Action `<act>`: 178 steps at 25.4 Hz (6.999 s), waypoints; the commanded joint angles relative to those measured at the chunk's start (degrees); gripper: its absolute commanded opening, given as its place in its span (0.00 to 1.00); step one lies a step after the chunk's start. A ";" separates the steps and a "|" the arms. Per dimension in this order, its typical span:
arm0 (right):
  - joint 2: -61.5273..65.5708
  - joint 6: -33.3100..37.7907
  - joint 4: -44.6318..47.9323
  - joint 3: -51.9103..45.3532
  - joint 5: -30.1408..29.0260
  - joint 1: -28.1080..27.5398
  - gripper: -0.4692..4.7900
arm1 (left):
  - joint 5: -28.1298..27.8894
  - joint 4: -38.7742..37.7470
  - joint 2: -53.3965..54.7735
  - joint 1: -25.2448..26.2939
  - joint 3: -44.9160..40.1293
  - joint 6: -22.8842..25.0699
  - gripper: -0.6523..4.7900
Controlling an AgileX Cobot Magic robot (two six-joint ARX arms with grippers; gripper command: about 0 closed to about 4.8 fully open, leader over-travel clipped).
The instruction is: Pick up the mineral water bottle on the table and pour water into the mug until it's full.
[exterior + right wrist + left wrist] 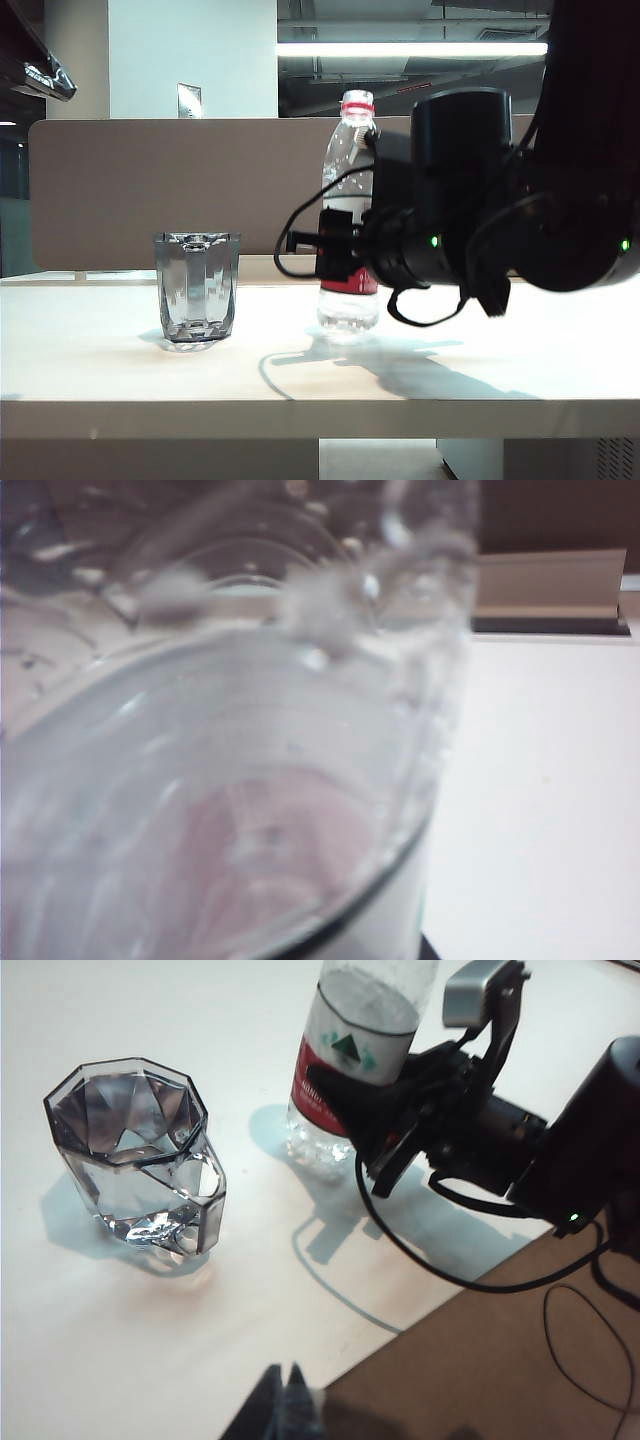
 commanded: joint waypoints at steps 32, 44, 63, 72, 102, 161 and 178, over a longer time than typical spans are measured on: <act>-20.50 -9.68 0.44 -25.40 -1.16 3.93 0.84 | 0.26 0.70 -0.11 -0.04 0.17 0.17 0.12; -51.19 -9.46 -16.11 -42.47 -0.07 5.64 0.13 | 0.20 0.61 -0.13 -0.04 0.17 0.07 0.12; -92.98 0.04 -70.55 -42.42 -4.98 -11.28 0.12 | 0.26 0.68 -0.11 -0.04 0.17 0.07 0.12; -106.03 0.22 -82.38 -42.42 -15.50 -24.68 0.08 | 0.26 0.68 -0.11 -0.04 0.17 0.07 0.12; -118.60 -1.16 -85.09 -42.42 -16.48 -25.00 0.08 | 0.26 0.68 -0.11 -0.04 0.17 0.07 0.12; -118.60 -6.27 -84.89 -42.40 -15.10 -34.47 0.08 | -1.68 17.18 -30.88 25.75 -25.90 4.63 0.12; -118.60 -6.27 -84.91 -42.40 -15.10 -34.47 0.08 | -10.36 14.88 -35.98 25.75 -34.10 2.05 0.12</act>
